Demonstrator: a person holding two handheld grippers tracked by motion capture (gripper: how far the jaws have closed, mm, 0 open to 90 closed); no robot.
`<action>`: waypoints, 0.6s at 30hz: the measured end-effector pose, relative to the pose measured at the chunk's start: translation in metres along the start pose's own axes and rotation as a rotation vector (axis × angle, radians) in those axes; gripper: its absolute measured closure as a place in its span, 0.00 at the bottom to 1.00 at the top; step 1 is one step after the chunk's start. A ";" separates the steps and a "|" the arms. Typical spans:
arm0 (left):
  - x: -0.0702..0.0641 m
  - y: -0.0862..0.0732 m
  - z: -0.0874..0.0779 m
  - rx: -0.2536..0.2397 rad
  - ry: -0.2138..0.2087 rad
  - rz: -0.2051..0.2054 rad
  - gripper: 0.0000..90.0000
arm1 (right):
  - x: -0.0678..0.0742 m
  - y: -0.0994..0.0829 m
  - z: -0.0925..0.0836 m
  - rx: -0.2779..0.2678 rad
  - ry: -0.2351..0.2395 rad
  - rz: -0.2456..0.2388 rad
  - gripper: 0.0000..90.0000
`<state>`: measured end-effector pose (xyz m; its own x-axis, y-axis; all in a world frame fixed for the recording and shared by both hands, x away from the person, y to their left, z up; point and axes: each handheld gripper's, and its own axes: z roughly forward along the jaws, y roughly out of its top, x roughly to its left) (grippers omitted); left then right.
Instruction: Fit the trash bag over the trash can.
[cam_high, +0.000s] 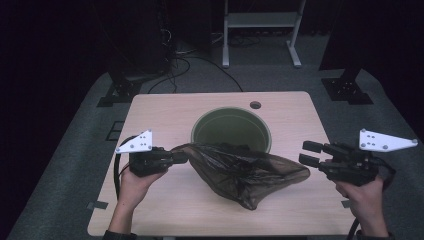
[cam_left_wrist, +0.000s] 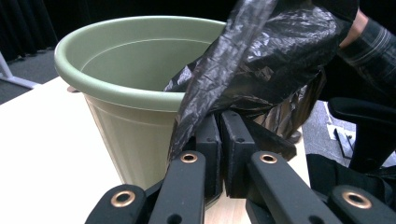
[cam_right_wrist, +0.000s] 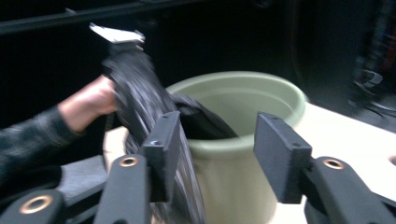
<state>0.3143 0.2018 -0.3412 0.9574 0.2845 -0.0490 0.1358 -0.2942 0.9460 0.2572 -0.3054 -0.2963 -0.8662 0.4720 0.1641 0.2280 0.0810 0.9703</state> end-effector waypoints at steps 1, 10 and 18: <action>0.000 0.000 0.000 -0.001 -0.002 -0.002 0.96 | 0.003 0.006 0.004 0.000 0.024 -0.001 0.51; 0.000 0.001 0.003 0.005 -0.011 0.001 0.96 | 0.018 0.024 0.061 0.096 0.199 -0.003 0.41; 0.005 0.004 0.000 0.004 0.006 0.001 0.96 | 0.012 0.021 0.090 0.177 0.132 -0.054 1.00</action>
<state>0.3195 0.2020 -0.3378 0.9559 0.2900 -0.0463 0.1363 -0.2984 0.9447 0.2923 -0.2190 -0.2897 -0.9272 0.3450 0.1455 0.2440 0.2618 0.9338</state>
